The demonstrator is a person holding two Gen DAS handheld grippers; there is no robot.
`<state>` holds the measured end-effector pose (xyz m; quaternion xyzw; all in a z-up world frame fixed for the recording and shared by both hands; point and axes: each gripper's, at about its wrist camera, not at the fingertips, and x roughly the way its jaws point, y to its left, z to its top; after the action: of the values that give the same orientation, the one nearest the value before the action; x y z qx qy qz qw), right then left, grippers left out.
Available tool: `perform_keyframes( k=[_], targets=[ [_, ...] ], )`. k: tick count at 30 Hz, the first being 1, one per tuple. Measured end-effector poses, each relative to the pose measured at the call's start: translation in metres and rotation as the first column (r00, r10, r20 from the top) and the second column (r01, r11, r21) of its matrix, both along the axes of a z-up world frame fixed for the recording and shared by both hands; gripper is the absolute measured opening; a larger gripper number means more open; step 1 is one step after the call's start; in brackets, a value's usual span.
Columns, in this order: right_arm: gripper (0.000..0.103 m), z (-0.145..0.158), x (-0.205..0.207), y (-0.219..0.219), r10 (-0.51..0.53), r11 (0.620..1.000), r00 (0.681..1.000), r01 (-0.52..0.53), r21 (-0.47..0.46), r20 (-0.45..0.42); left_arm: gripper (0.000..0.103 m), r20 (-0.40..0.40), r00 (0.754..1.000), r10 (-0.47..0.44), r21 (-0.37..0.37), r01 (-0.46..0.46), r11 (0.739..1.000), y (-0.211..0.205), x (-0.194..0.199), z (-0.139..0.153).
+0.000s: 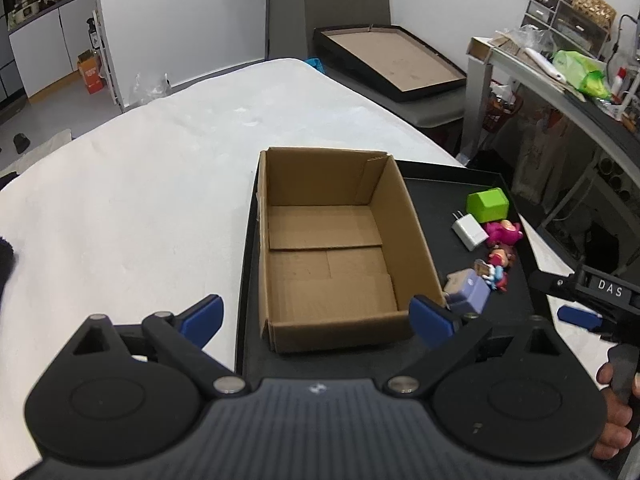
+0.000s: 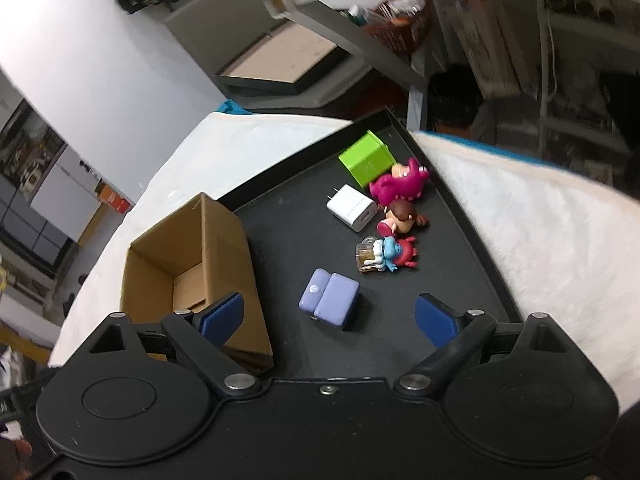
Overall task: Organize rigid objects
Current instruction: 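Move the right tool down over the lavender block and close on it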
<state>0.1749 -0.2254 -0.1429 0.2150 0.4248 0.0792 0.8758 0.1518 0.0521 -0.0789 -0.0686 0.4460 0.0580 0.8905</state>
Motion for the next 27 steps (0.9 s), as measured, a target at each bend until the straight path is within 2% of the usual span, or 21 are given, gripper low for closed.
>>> perform_keyframes(
  k=[3,5,10,15,24,26,27],
  targets=[
    [0.087,-0.016,0.012,0.003,-0.03,0.999,0.999,0.031,0.035,-0.036,0.098,-0.014,1.0,0.012,0.003,-0.012,1.0,0.002,0.012,-0.009],
    [0.084,-0.022,0.017,0.008,-0.028,0.999,0.999,0.029,0.023,-0.04,0.097,-0.028,0.999,0.019,0.001,-0.019,1.0,0.003,0.022,-0.016],
    [0.084,-0.028,0.025,0.016,-0.027,1.0,0.999,0.027,-0.005,-0.02,0.094,-0.052,0.998,0.034,0.011,-0.033,0.999,0.002,0.043,-0.031],
    [0.084,-0.042,0.039,0.023,-0.047,0.998,0.997,0.045,-0.032,-0.054,0.092,-0.079,0.996,0.041,0.04,-0.038,0.999,-0.002,0.059,-0.043],
    [0.084,-0.066,0.062,0.037,-0.098,0.995,0.991,0.097,-0.015,-0.09,0.091,-0.127,0.992,0.027,0.076,-0.017,0.997,-0.004,0.08,-0.059],
    [0.078,-0.071,0.066,0.039,-0.103,0.995,0.989,0.101,-0.027,-0.104,0.089,-0.136,0.99,0.029,0.076,-0.018,0.997,-0.003,0.083,-0.06],
    [0.065,-0.074,0.066,0.041,-0.098,0.995,0.989,0.095,-0.029,-0.11,0.087,-0.139,0.99,0.03,0.076,-0.019,0.997,-0.003,0.085,-0.061]
  ],
)
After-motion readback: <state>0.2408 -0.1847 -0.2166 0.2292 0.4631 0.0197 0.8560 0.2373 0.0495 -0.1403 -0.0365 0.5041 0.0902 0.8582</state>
